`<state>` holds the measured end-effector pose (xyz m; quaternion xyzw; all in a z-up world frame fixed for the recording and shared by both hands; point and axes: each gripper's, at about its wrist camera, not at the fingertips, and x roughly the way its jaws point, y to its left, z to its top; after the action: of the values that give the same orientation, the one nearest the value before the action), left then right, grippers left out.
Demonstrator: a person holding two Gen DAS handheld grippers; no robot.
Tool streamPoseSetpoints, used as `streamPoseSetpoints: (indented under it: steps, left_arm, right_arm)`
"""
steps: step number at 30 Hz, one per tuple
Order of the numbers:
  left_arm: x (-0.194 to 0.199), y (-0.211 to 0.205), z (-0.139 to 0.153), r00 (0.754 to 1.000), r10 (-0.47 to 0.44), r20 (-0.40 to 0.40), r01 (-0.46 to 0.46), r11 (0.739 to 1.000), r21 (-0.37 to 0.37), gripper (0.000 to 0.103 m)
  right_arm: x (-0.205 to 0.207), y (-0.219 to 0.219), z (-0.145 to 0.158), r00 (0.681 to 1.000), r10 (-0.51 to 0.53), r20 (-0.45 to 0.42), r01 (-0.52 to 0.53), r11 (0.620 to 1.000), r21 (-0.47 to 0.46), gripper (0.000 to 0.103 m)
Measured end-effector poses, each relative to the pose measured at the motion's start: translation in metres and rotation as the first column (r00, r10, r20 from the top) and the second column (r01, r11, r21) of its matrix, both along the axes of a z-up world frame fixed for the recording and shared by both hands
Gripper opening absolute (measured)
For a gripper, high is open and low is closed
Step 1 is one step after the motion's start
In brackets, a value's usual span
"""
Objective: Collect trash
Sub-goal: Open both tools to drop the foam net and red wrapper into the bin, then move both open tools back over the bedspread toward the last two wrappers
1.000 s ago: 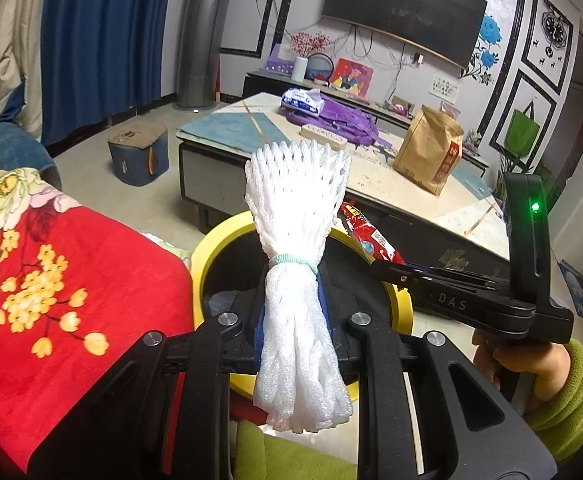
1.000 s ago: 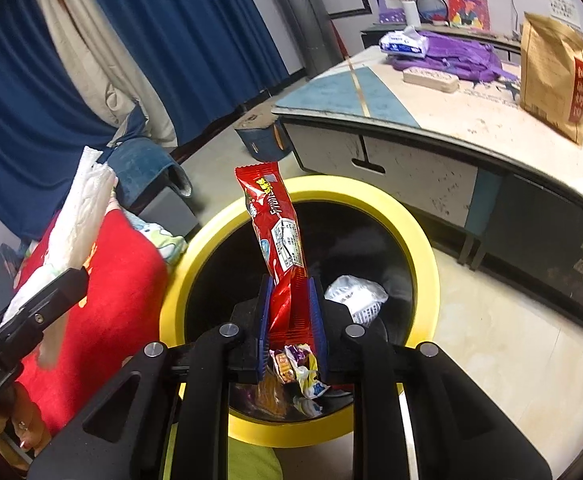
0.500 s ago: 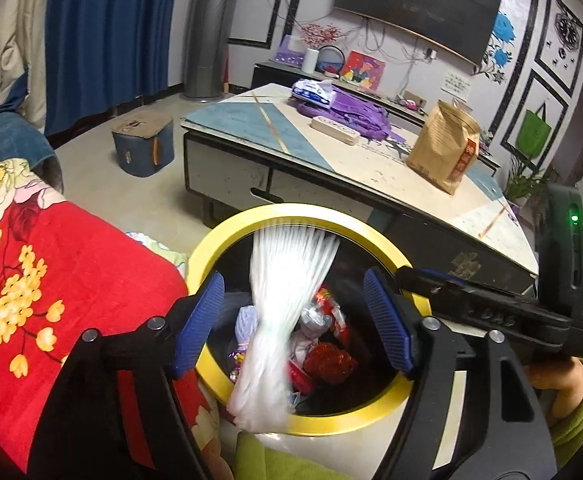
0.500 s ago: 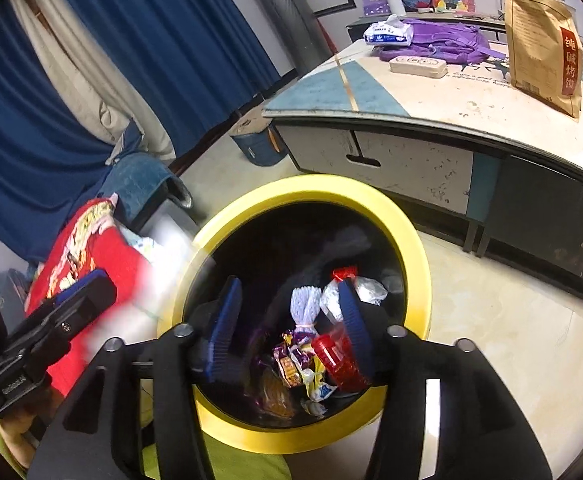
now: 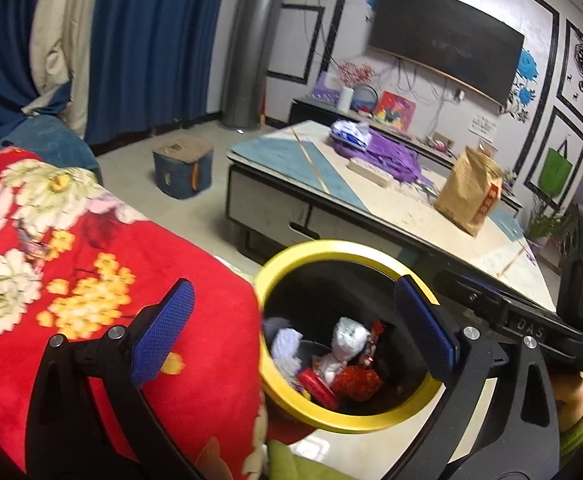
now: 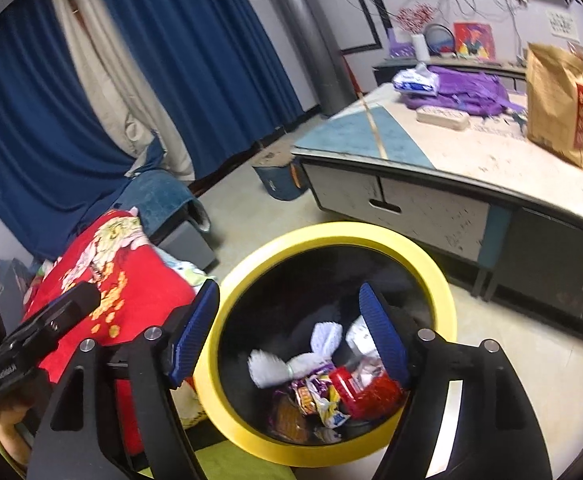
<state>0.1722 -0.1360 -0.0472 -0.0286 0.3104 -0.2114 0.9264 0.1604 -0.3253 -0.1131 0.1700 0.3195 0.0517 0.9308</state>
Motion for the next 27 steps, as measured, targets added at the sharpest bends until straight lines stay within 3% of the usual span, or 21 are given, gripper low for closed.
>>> streamPoseSetpoints:
  steps: [14,27]
  left_arm:
    - [-0.015,0.073,0.028,0.975,0.197,0.105,-0.196,0.98,-0.016,0.092]
    - [-0.025,0.162,0.043,0.903,0.408,0.135,-0.404,0.913,-0.058,0.092]
  right_arm:
    - [0.005,0.063,0.022,0.991,0.128,0.048,-0.126,0.991,-0.053,0.077]
    - [0.02,0.141,0.034,0.953,0.298,0.049,-0.294,0.953,-0.077,0.078]
